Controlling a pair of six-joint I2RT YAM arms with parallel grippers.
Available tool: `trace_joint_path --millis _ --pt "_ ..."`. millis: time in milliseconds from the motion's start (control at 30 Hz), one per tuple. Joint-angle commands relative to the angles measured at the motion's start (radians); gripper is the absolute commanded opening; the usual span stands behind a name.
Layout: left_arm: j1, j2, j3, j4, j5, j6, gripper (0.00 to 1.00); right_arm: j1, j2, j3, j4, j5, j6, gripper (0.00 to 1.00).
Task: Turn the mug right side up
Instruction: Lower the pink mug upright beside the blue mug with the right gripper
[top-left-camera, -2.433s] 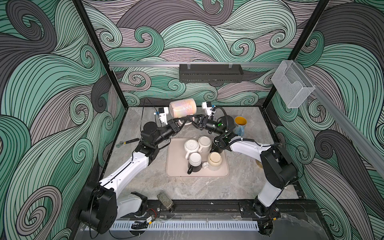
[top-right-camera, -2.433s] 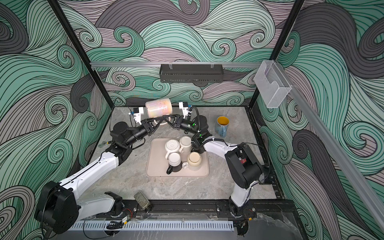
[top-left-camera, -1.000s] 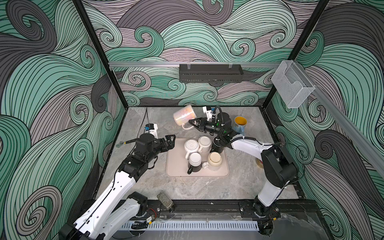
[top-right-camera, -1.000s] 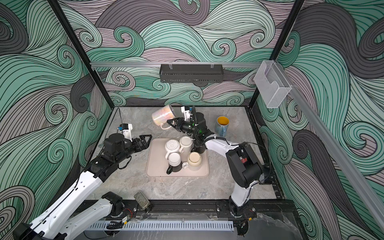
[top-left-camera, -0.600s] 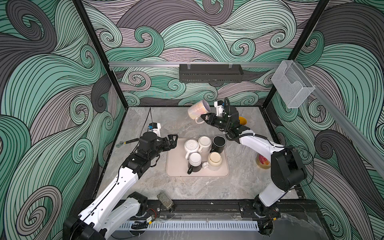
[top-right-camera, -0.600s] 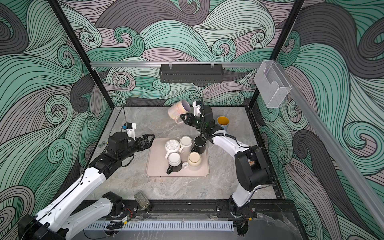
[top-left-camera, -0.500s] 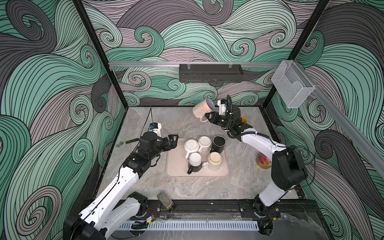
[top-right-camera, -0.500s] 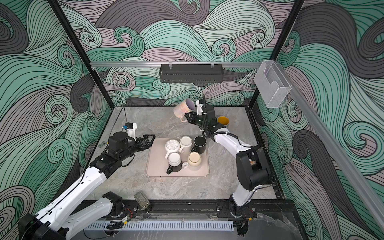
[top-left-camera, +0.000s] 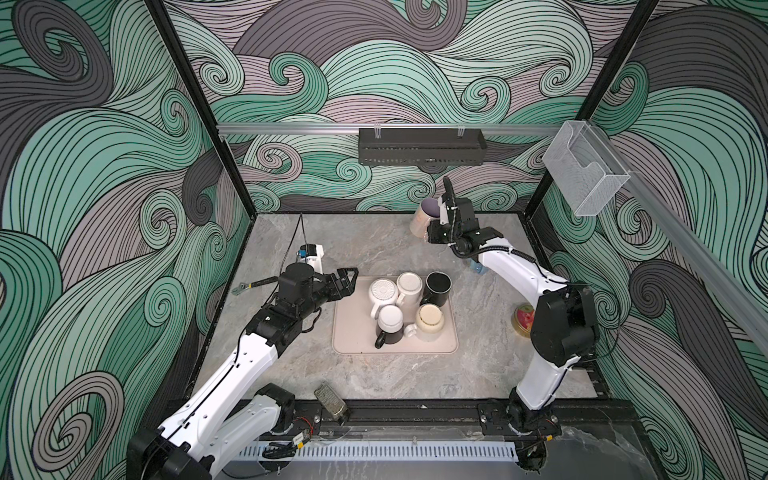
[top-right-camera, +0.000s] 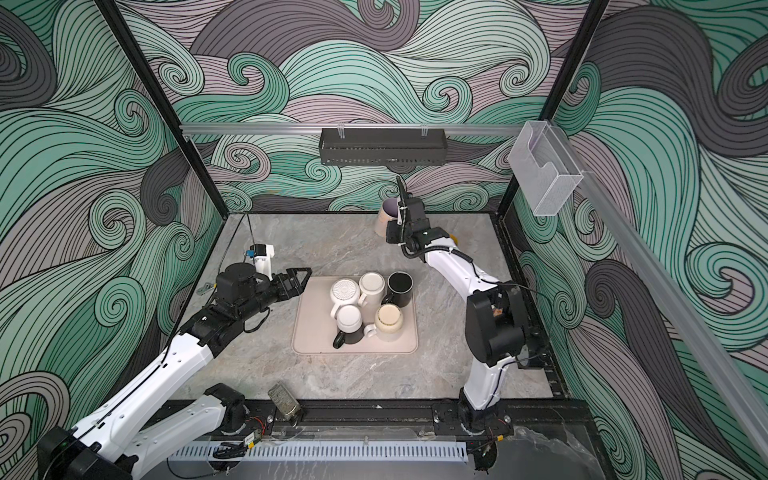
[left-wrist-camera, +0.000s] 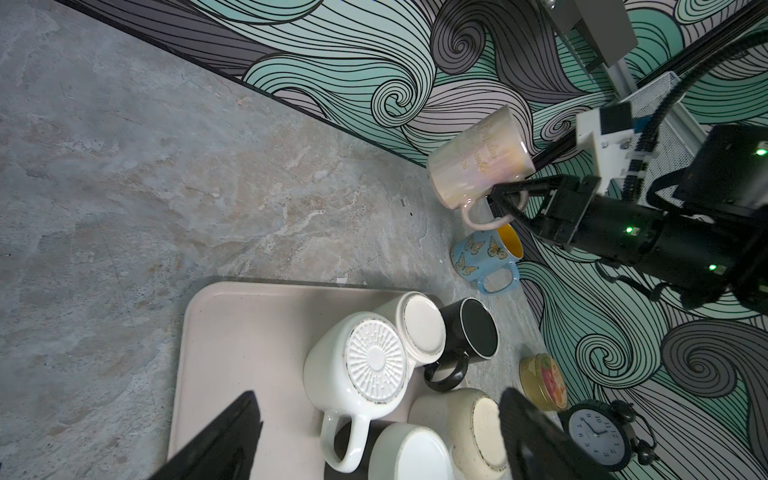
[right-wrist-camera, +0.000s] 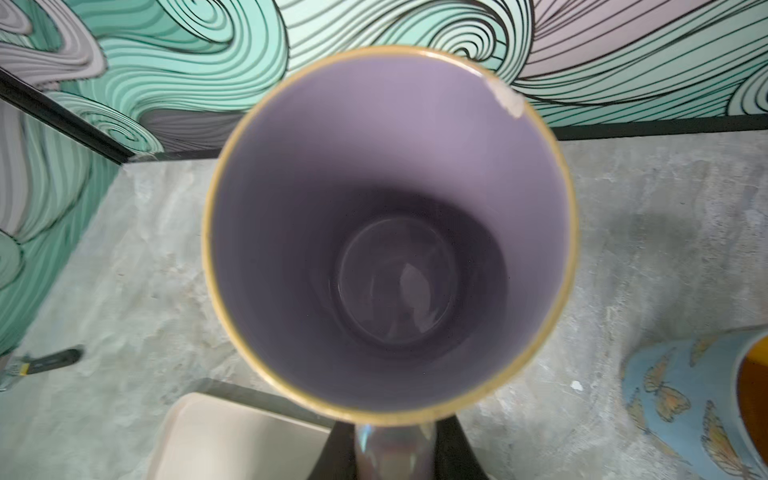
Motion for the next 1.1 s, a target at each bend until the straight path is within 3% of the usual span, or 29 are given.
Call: trace_joint_path --millis 0,567,1067 --pt "0.006 -0.012 -0.008 0.025 0.021 -0.012 0.91 -0.009 0.01 0.051 0.014 0.082 -0.071 0.0" --pt "0.006 -0.026 -0.012 0.006 0.02 -0.011 0.91 -0.062 0.097 0.057 -0.029 0.184 -0.088 0.0" --pt "0.006 -0.006 -0.012 0.014 0.032 -0.016 0.91 -0.089 0.1 -0.001 -0.004 0.195 -0.067 0.0"
